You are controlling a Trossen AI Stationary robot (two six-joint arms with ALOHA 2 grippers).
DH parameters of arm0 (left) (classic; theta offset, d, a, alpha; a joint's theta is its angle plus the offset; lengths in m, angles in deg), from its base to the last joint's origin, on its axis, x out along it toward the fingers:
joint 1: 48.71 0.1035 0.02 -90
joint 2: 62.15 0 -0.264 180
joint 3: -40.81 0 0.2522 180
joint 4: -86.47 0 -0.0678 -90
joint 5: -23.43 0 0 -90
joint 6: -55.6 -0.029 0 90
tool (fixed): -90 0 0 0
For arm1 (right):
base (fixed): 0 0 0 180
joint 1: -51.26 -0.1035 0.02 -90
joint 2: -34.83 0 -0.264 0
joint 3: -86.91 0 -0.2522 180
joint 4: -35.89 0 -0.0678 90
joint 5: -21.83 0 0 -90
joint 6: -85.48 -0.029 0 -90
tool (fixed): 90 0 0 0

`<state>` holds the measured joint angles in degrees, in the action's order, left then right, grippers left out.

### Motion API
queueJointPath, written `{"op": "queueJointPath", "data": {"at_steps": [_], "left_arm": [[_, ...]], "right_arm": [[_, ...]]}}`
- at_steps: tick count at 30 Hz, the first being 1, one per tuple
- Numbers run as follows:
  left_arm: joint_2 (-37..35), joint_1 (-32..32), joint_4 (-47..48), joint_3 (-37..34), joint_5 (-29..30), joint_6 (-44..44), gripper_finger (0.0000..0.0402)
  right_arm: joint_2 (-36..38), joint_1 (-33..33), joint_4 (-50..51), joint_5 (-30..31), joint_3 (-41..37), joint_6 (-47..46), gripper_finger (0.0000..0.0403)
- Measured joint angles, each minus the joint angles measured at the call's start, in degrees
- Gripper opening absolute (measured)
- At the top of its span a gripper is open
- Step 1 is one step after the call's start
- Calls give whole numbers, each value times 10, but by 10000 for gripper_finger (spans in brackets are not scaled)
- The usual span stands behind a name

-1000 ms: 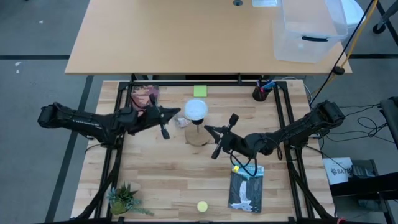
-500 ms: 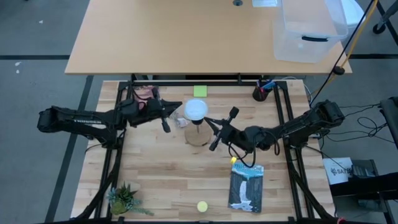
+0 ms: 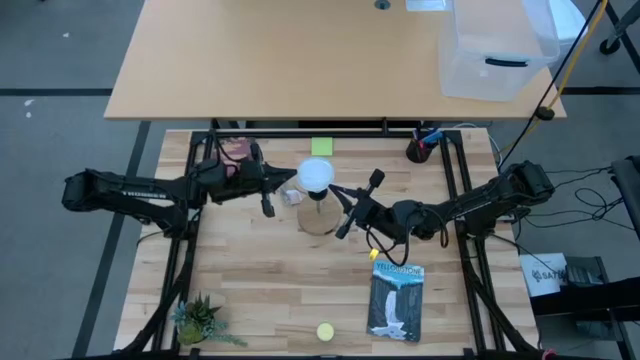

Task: Screw lightbulb
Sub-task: Remove the lightbulb from the lamp

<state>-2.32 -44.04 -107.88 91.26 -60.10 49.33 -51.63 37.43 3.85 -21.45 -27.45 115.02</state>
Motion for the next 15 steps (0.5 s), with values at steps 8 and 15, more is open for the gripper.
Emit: {"op": "queueJointPath", "data": {"at_steps": [8, 15], "left_arm": [[13, -22, -20, 0, -9, 1, 0], [46, -50, -61, 1, -11, -1, 0]], "right_arm": [[1, 0, 12, 2, 0, 0, 0], [1, -2, 13, 32, 0, 29, 0]]}}
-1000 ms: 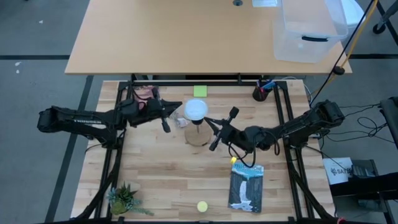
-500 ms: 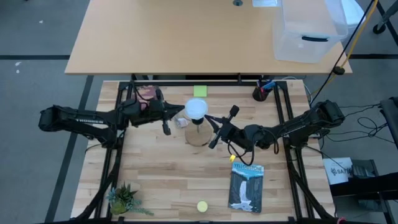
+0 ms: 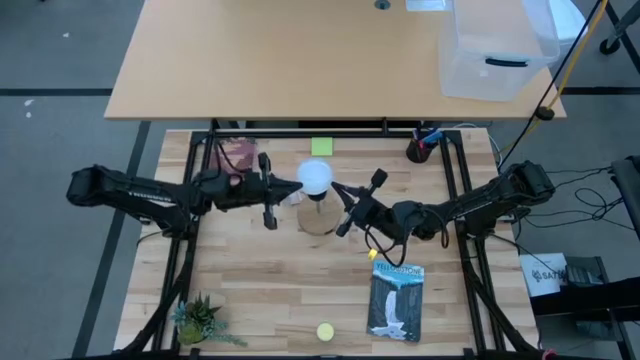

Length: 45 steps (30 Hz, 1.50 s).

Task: Screw lightbulb
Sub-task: Remove the lightbulb from the lamp

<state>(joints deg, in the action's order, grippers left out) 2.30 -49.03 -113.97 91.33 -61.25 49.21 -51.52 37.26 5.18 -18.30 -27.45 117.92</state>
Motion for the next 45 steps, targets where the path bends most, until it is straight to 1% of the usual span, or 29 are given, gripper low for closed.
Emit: {"op": "queueJointPath", "data": {"at_steps": [2, 5, 8, 10, 16, 19, 23, 28, 35, 41, 45], "left_arm": [[-7, -12, 2, 0, 13, -15, 0], [-28, -27, 18, -1, 75, -53, 0], [-44, -19, 26, -1, 129, -60, 0], [-49, -9, 28, -1, 138, -55, 0], [-49, 8, 29, -2, 133, -44, 0], [-49, 26, 24, -2, 136, -37, 0], [-34, 53, 18, -2, 91, -8, 0], [-13, 64, 7, -2, 66, 1, 0], [-10, 61, 2, -2, 52, 5, 0], [-11, 48, 11, -2, 54, 16, 0], [-11, 36, 15, -2, 65, 28, 0]], "right_arm": [[0, -2, 0, 7, 0, 4, 0], [-2, -8, 8, 8, 0, 12, 0], [-2, -14, 4, 9, 0, 13, 0], [-2, -17, 4, 9, 0, 15, 0], [-2, -26, 0, 10, 0, 27, 0], [-2, -26, -6, 7, 0, 24, 0], [-2, -23, -3, -13, 0, 7, 0], [-2, -16, -3, -20, 0, -1, 0], [-2, -8, -3, -19, 0, -3, 0], [-1, -5, -3, 1, 0, 0, 0], [-1, -2, -3, 12, 0, 1, 0]]}}
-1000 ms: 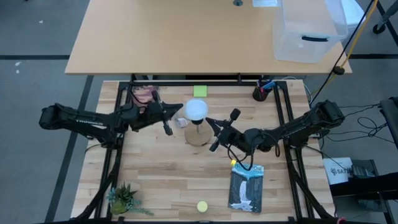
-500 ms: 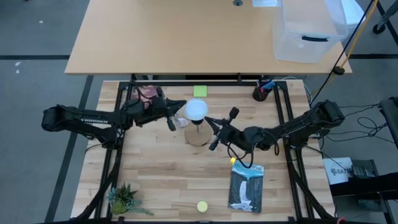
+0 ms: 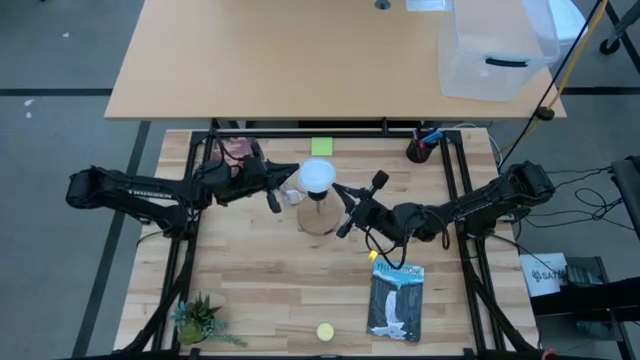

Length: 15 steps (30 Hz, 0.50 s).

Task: Screw lightbulb
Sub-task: Remove the lightbulb from the lamp

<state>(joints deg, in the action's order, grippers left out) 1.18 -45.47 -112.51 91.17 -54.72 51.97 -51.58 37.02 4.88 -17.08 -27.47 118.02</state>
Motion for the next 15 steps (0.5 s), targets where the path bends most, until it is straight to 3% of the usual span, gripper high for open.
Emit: {"op": "queueJointPath", "data": {"at_steps": [7, 15], "left_arm": [[0, -43, 6, 0, 54, 4, 0], [1, -95, 1, 1, 35, 2, 0]], "right_arm": [[1, 11, -1, 35, 0, -1, 0], [0, 33, -2, 5, 0, -4, 0]]}}
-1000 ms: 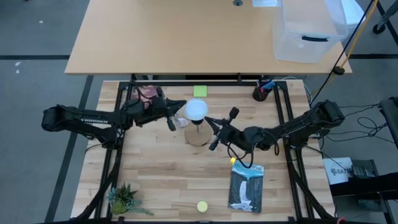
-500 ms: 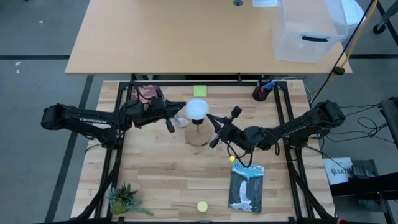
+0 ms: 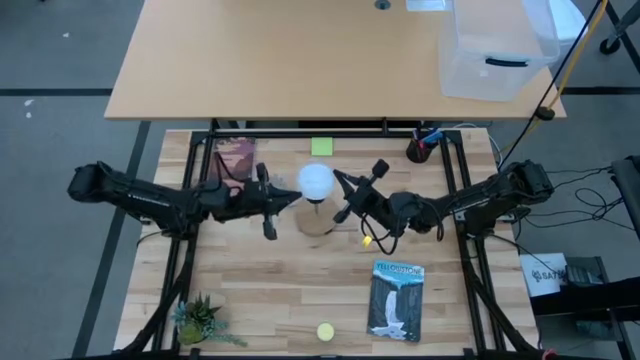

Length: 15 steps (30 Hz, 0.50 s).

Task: Screw lightbulb
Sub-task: Remove the lightbulb from the lamp

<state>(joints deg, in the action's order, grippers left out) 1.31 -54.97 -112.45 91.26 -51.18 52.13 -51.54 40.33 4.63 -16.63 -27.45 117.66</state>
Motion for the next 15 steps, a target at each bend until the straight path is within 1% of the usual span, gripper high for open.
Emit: {"op": "queueJointPath", "data": {"at_steps": [3, 7, 11, 15], "left_arm": [[2, -16, 7, 0, 0, -2, 0], [0, -32, -7, 0, 19, -20, 0], [1, -41, -18, 0, 56, -50, 0], [-12, -47, -41, 0, 121, -92, 0]], "right_arm": [[-1, 6, 4, -6, 0, 0, 0], [-1, 8, 5, -2, 0, 9, 0], [-1, 5, 8, 5, 0, 4, 0], [-1, -11, 6, 5, 0, 0, 0]]}}
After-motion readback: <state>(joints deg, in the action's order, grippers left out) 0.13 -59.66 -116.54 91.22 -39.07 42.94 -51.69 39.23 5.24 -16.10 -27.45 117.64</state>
